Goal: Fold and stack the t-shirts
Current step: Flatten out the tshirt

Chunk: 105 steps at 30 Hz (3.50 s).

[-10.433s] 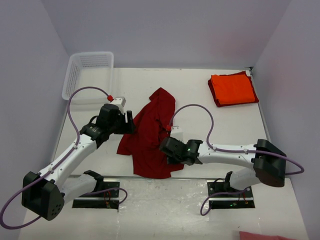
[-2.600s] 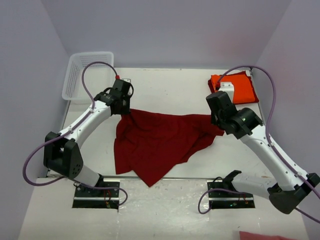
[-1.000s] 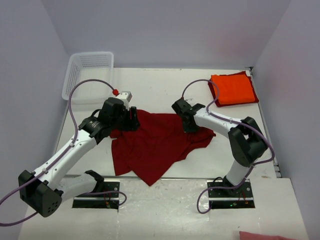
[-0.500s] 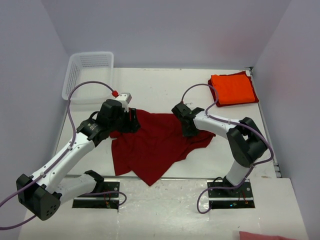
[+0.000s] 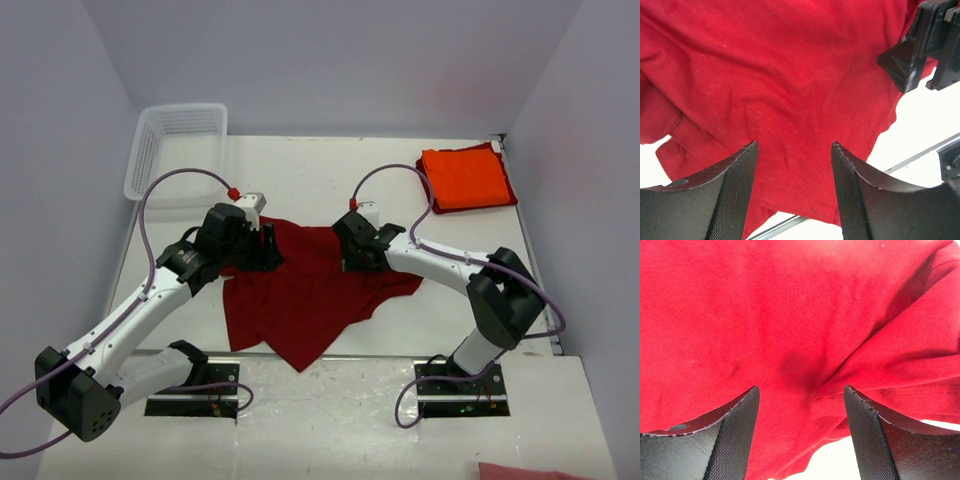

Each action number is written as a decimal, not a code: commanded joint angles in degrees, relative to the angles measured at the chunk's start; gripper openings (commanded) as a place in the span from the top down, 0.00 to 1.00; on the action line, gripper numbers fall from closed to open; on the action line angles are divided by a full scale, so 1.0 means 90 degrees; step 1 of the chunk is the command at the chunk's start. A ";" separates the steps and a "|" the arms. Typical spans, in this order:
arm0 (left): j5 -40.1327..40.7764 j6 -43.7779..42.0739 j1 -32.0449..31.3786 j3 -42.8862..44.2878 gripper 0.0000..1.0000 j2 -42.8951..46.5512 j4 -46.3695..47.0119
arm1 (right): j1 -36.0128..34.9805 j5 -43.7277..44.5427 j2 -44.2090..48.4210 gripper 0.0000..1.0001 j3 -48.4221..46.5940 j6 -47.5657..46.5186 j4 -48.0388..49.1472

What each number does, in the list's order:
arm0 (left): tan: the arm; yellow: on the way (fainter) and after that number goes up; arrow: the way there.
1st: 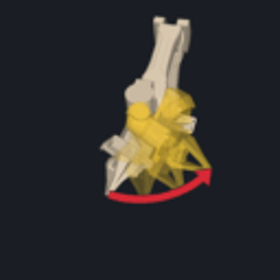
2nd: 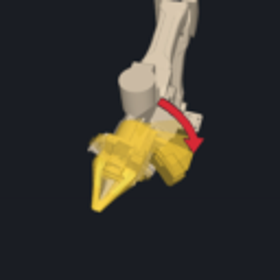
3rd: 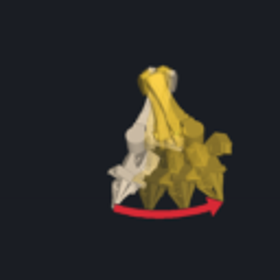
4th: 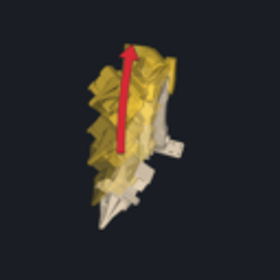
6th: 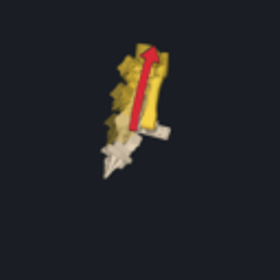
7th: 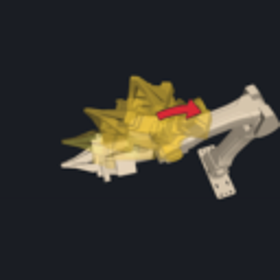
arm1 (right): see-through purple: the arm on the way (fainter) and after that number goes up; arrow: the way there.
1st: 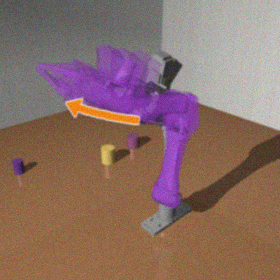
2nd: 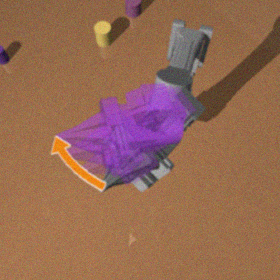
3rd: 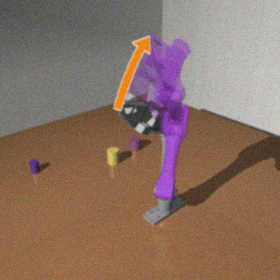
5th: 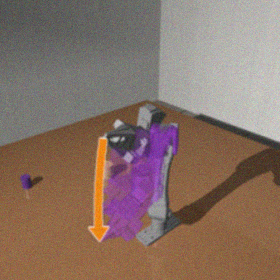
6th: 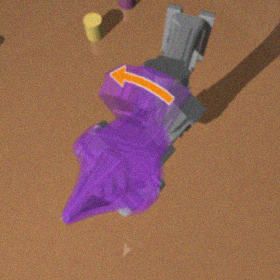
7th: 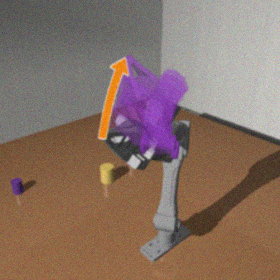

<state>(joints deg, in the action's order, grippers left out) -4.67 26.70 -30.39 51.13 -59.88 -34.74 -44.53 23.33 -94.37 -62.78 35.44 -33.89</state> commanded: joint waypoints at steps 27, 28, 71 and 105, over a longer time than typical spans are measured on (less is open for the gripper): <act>-0.0731 -0.0408 -0.0012 -0.0349 0.39 0.0501 0.0198 | -0.0843 0.1744 -0.0413 0.57 0.0081 0.2371 -0.0991; -0.0761 -0.0418 -0.0012 -0.0340 0.39 0.0520 0.0198 | -0.0843 0.1734 -0.0462 0.57 0.0091 0.2371 -0.0981; -0.0790 -0.0184 -0.0031 -0.0809 0.37 0.0598 0.0091 | -0.0550 0.1519 0.0075 1.00 0.0150 0.2117 -0.0932; 0.1593 0.2161 -0.3508 -0.0369 0.35 0.0090 -0.0359 | -0.0325 0.0572 -0.0208 1.00 0.0824 0.1531 0.0201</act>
<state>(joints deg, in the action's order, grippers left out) 8.21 46.74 -61.80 46.26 -60.55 -37.39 -47.55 28.69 -96.07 -55.59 47.37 -34.33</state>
